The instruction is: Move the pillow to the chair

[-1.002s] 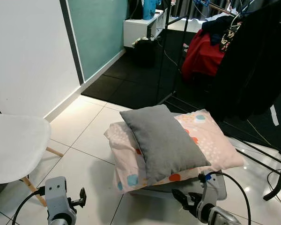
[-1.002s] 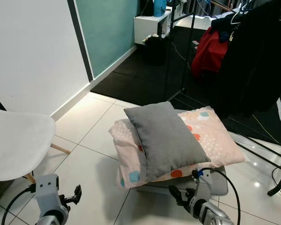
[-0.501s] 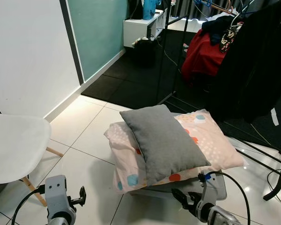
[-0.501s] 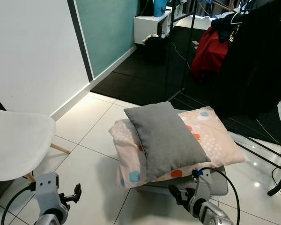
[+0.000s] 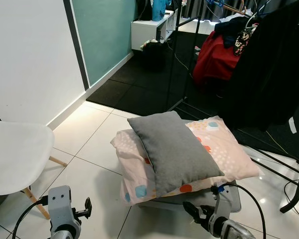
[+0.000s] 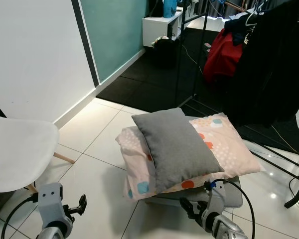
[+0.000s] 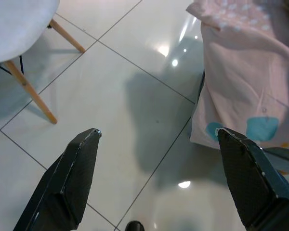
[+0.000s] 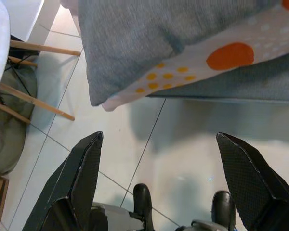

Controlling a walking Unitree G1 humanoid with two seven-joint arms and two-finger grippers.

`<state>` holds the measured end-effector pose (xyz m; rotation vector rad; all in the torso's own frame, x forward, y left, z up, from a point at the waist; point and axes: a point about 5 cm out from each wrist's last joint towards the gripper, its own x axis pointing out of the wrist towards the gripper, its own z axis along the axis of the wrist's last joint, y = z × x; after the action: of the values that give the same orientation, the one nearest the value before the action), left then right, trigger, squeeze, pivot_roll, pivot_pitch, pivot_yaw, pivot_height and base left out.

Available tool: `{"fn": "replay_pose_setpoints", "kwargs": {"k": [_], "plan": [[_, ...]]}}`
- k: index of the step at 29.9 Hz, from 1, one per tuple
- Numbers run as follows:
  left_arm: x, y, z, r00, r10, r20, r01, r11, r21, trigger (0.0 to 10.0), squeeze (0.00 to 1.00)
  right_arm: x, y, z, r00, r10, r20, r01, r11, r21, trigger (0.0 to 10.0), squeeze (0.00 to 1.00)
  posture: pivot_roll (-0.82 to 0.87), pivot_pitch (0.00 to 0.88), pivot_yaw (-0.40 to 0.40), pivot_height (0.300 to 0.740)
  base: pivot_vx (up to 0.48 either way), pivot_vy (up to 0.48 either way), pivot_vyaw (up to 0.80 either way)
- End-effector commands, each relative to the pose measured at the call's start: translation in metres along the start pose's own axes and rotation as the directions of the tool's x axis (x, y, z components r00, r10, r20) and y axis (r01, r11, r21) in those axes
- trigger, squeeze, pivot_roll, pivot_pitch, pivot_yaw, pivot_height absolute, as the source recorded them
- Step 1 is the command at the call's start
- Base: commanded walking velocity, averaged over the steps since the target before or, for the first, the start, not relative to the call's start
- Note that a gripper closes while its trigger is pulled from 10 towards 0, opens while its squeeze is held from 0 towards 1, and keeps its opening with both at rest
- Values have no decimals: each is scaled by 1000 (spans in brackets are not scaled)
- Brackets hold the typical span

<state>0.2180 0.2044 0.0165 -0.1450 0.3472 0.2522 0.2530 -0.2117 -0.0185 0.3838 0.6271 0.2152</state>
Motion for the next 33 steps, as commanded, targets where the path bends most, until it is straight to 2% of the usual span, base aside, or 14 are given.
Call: {"fn": "replay_pose_setpoints", "kwargs": {"k": [1, 33], "plan": [[-1, 1, -2, 1000, 4, -14, -3, 1000, 14, 10000, 0, -3, -5, -3, 1000, -14, -3, 14, 1000, 6, 10000, 0, -91, 85, -23, 740, 0, 0, 0], [2, 0, -2, 1000, 6, -14, -5, 1000, 11, 10000, 0, 0, -6, -2, 1000, -14, -2, 14, 1000, 1, 10000, 0, -72, 58, -35, 740, 0, 0, 0]]}}
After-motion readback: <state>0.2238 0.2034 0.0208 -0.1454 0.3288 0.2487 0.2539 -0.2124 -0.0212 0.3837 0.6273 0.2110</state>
